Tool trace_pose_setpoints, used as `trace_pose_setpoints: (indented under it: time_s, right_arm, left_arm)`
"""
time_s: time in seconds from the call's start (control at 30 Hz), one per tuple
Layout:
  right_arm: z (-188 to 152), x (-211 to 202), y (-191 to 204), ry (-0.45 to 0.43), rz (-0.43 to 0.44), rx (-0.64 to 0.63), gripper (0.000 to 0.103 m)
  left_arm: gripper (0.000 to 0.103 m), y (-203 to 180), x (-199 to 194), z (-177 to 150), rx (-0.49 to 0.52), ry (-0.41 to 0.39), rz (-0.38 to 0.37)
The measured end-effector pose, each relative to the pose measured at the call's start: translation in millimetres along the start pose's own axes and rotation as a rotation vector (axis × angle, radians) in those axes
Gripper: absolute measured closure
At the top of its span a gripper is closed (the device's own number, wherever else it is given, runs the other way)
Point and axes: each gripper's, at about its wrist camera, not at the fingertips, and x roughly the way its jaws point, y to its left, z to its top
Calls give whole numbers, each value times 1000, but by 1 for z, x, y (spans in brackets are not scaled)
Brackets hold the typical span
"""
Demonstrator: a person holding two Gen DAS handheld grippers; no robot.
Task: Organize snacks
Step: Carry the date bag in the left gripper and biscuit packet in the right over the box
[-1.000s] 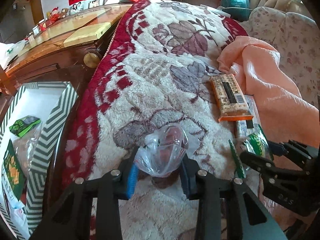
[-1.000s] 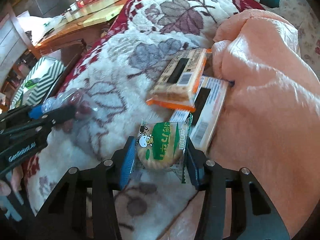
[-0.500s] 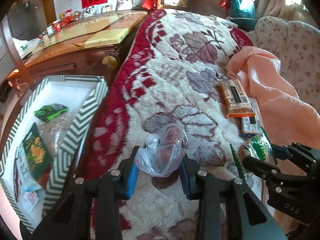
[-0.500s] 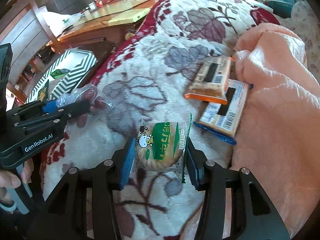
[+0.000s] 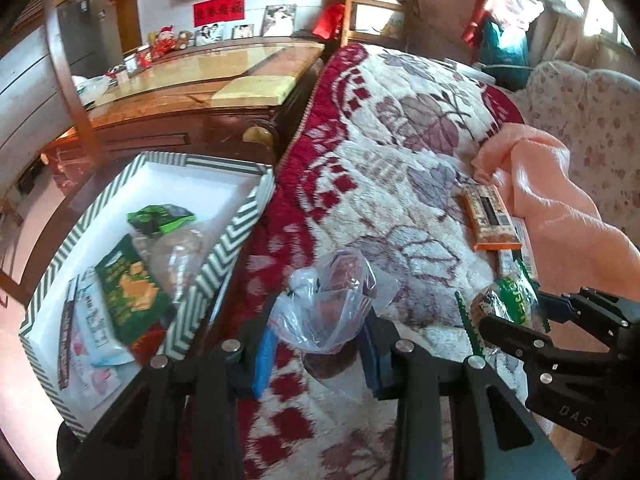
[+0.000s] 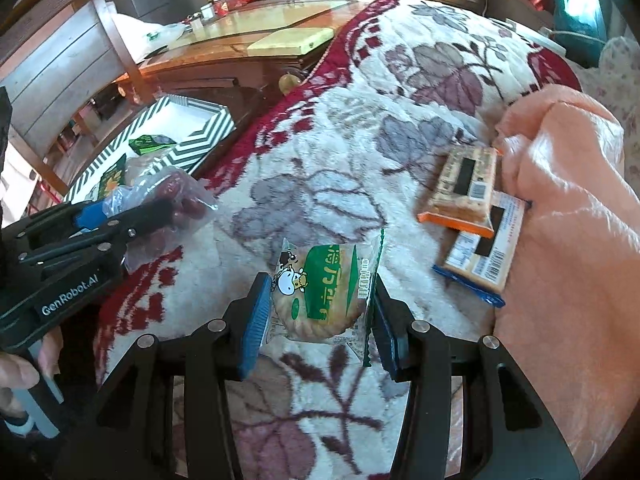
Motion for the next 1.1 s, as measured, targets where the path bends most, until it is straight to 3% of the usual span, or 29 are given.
trace_pose_setpoints:
  time_s: [1.1]
  right_arm:
    - [47, 11, 106, -1, 55, -207, 56]
  left_arm:
    - [65, 107, -29, -11, -172, -57, 119]
